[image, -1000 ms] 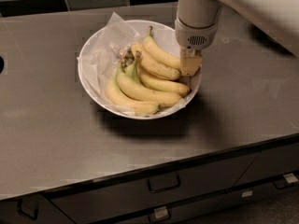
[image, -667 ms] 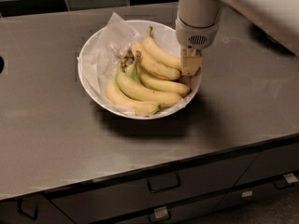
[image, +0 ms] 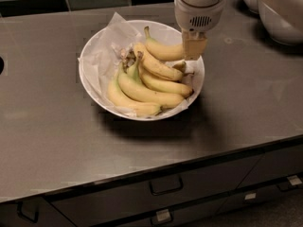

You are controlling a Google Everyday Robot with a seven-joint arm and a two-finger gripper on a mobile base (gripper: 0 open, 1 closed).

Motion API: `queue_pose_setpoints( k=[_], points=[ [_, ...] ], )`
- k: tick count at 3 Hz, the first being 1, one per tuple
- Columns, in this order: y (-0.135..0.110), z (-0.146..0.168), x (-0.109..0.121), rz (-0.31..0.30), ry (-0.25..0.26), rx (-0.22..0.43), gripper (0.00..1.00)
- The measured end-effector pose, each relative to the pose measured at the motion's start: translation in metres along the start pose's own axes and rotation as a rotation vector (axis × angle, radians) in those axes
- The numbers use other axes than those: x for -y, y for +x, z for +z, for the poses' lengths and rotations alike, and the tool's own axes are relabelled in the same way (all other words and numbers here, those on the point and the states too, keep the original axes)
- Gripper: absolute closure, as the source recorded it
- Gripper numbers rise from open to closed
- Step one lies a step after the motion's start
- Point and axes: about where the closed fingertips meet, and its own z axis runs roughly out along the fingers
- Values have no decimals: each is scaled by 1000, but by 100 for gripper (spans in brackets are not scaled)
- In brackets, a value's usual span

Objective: Pick banana from white bowl

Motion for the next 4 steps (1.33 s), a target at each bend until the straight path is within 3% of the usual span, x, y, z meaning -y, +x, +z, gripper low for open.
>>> queue_pose_setpoints(
  k=[1, 2, 3, 4],
  points=[
    [1, -27, 10, -4, 61, 16, 100],
    [13, -48, 16, 11, 99, 81, 100],
    [22, -67, 15, 23, 126, 159, 100],
    [18, -88, 9, 9, 122, 291, 100]
  ],
)
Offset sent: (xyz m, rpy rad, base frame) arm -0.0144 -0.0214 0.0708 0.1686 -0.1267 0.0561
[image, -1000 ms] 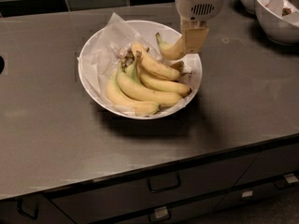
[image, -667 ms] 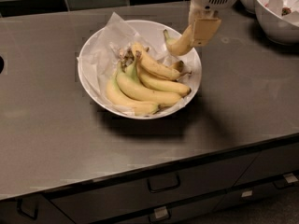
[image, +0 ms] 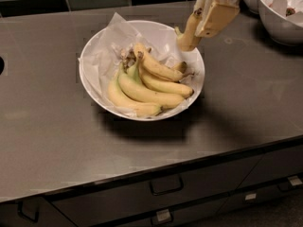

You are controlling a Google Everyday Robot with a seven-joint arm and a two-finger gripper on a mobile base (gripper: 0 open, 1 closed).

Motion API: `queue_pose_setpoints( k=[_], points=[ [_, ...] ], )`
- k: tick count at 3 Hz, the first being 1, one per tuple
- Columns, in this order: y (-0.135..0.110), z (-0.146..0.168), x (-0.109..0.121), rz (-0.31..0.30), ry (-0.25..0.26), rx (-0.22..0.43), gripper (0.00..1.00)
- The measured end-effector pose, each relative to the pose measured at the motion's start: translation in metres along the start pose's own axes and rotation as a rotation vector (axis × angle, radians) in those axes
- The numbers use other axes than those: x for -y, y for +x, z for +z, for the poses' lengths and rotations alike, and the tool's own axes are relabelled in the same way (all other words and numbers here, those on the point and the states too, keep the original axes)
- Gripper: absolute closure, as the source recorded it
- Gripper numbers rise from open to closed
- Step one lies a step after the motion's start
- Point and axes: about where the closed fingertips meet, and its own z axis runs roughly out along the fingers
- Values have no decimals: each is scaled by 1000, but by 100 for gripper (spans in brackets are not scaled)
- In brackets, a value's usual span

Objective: Pick banana from white bowl

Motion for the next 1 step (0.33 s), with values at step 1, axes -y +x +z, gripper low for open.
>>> queue_pose_setpoints(
  k=[1],
  points=[
    [0, 0, 0, 0, 0, 0, 100]
  ],
)
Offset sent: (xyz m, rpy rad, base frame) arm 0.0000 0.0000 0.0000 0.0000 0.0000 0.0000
